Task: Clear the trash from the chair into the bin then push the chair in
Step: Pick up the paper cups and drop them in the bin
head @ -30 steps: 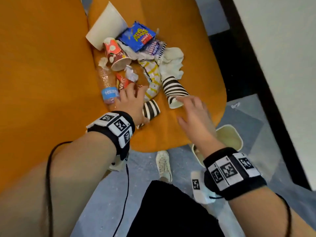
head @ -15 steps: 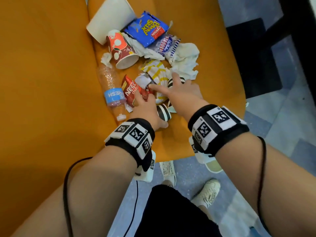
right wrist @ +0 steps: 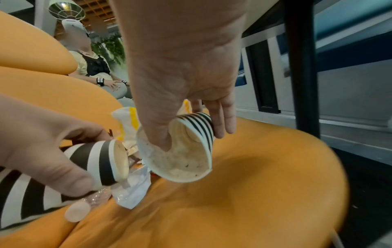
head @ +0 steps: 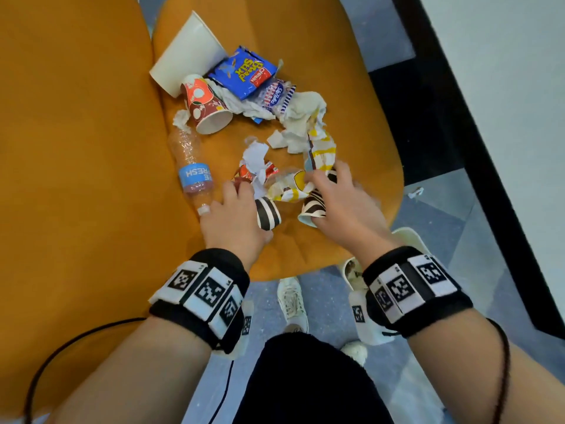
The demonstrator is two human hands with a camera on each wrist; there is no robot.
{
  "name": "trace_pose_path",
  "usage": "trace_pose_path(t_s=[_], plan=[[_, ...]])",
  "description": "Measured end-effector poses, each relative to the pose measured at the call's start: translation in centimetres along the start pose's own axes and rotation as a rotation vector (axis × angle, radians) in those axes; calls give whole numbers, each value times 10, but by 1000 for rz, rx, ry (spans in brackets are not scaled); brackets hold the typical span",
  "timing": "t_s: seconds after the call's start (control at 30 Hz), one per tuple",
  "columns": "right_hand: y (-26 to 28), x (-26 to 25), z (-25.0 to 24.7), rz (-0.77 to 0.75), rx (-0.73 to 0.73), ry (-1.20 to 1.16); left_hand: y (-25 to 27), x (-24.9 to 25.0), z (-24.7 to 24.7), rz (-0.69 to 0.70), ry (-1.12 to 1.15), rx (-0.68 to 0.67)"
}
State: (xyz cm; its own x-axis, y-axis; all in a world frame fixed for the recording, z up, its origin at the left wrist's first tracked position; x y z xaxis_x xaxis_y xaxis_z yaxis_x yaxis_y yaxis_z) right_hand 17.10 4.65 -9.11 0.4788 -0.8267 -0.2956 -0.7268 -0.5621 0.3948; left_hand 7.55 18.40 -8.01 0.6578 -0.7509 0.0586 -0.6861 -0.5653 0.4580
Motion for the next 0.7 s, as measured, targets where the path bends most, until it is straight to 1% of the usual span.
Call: trace_pose_path(t_s=[0.13, 0.3, 0.37, 0.43, 0.5, 0.57, 0.63, 0.7], plan=[[44, 22, 1, 73, 72, -136, 38, 22, -5, 52, -41, 80], [104, 57, -2, 95, 189, -270, 85, 55, 6, 100, 64, 167], [138, 89, 3, 144, 212, -311, 112, 83, 18, 152, 74, 193], [169, 127, 9, 212, 269, -328, 138, 115, 31, 224, 46, 231], [197, 171, 21, 315, 314, -354, 164, 149, 45, 313, 25, 256], [222, 217, 41, 448, 320, -410, 181, 178, 67, 397, 53, 220], [240, 255, 67, 552, 314, -437, 184, 204, 101, 447, 119, 113], [247, 281, 95, 606, 283, -453, 173, 224, 139, 444, 191, -12]])
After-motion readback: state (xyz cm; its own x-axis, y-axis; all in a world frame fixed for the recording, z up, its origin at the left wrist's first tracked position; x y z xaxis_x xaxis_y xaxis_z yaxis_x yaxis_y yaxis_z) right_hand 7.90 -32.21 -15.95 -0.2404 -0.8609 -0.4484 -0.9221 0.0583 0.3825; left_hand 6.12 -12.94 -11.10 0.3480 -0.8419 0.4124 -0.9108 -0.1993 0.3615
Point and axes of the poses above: each hand's wrist, its own y-axis away from the middle knuckle, its own z-axis out of the palm, x = y × z, the point moved 8 cm from there along -y, towards the middle knuckle, and after that the axes turned 5 degrees about x, right-handed, at the moved point
